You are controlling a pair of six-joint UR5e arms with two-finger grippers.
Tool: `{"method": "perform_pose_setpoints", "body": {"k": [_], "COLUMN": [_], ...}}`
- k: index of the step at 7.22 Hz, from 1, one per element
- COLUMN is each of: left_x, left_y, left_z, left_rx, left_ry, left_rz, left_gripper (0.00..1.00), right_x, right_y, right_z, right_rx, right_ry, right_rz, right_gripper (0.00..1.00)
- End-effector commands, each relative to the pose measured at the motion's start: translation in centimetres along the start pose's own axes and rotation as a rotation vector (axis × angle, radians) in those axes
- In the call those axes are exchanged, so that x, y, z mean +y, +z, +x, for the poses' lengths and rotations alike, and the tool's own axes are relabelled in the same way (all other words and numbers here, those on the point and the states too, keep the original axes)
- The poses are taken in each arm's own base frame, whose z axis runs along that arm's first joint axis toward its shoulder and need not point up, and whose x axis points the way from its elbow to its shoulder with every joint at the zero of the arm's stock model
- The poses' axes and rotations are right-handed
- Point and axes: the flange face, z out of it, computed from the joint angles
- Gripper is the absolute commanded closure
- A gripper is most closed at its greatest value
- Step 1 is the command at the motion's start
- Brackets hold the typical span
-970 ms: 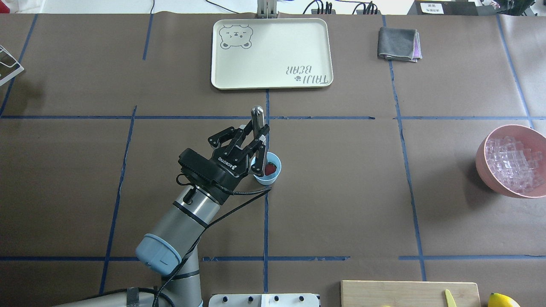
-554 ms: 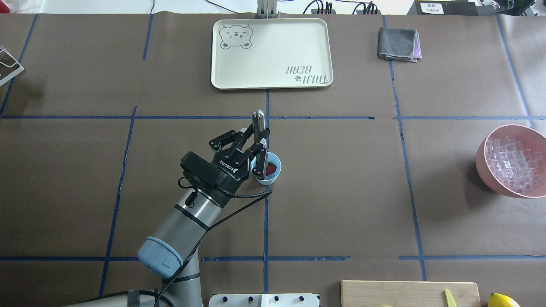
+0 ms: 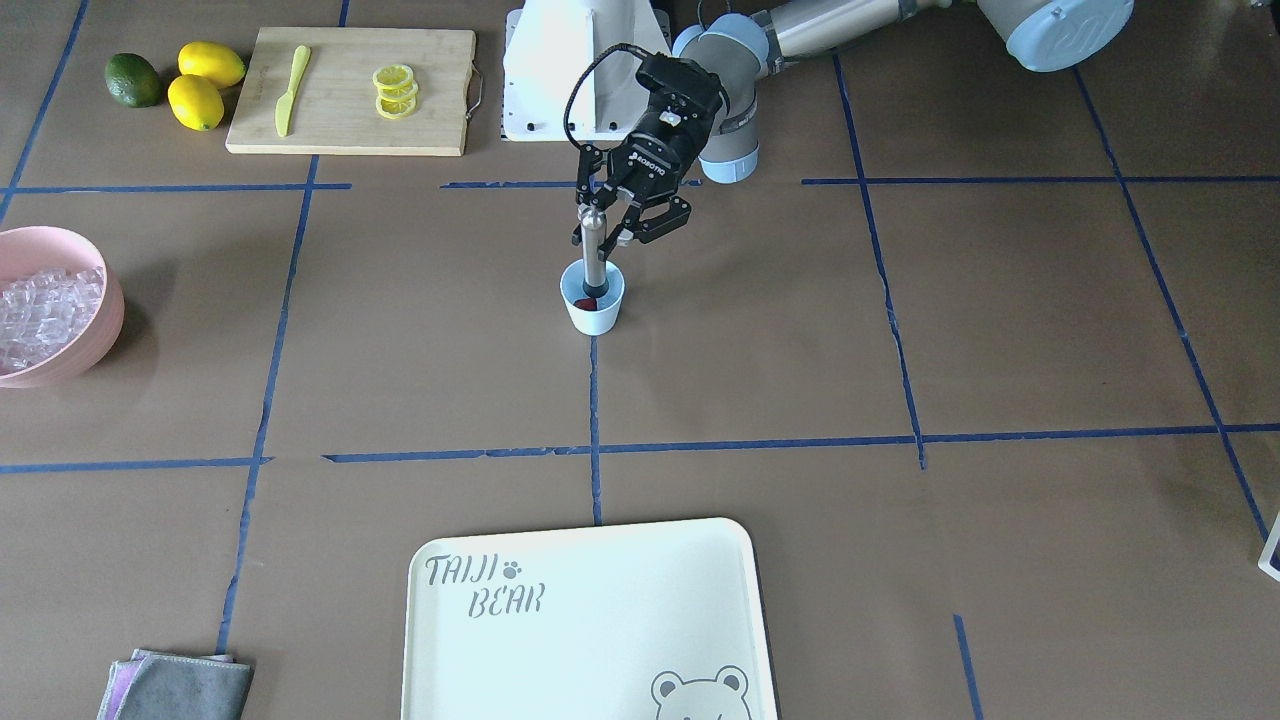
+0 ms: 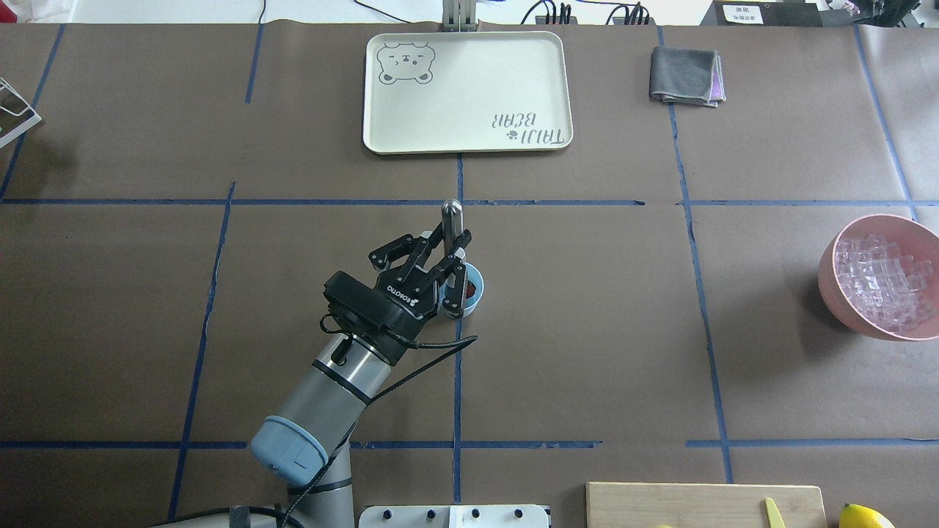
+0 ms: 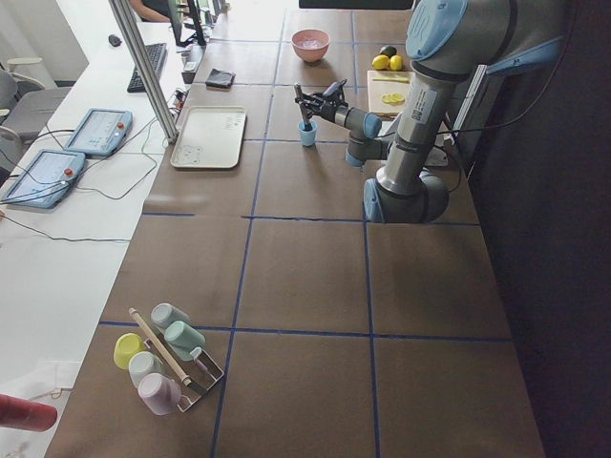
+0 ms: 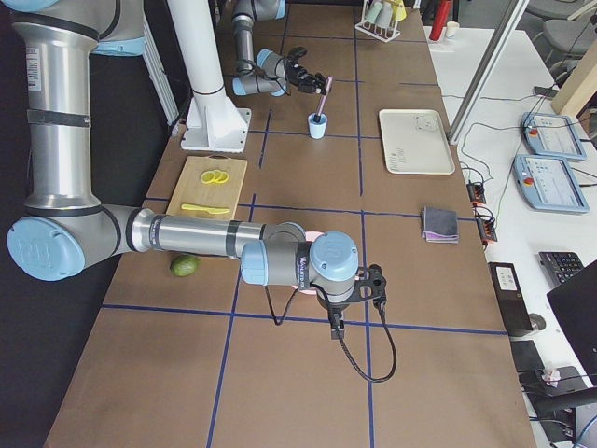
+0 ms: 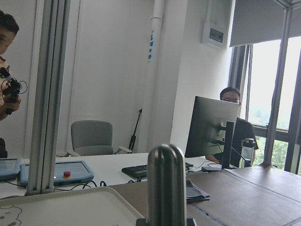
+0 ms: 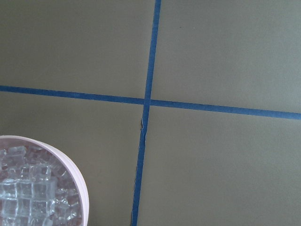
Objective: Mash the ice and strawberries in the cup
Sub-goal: 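Lower the pestle into the cup and press down on the contents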
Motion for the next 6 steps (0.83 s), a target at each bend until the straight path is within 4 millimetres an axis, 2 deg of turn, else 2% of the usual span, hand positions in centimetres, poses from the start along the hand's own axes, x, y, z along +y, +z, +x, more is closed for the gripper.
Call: {"method": "perform_pose_setpoints", "body": {"k": [1, 3, 6], "left_x": [0.66, 1.38, 1.13], "left_y": [-0.11, -0.36, -0.14], "left_z": [0.24, 0.33, 0.54], "left_rx": [-0.008, -0.017, -0.017], "left_ry": [0.004, 0.012, 0.010], "left_rz": [-0.008, -0.017, -0.013], "left_gripper": [1.00, 1.00, 1.00], "right_x": [-0.02, 0.08, -0.01], "right_y": [0.02, 0.07, 0.03], "right_z": [0.02, 0.07, 0.03], "right_rx": [0.000, 0.000, 0.000], "right_ry": [-0.001, 0.001, 0.000], "right_rz": [0.000, -0.002, -0.001], "right_gripper": [0.00, 0.01, 0.01]}}
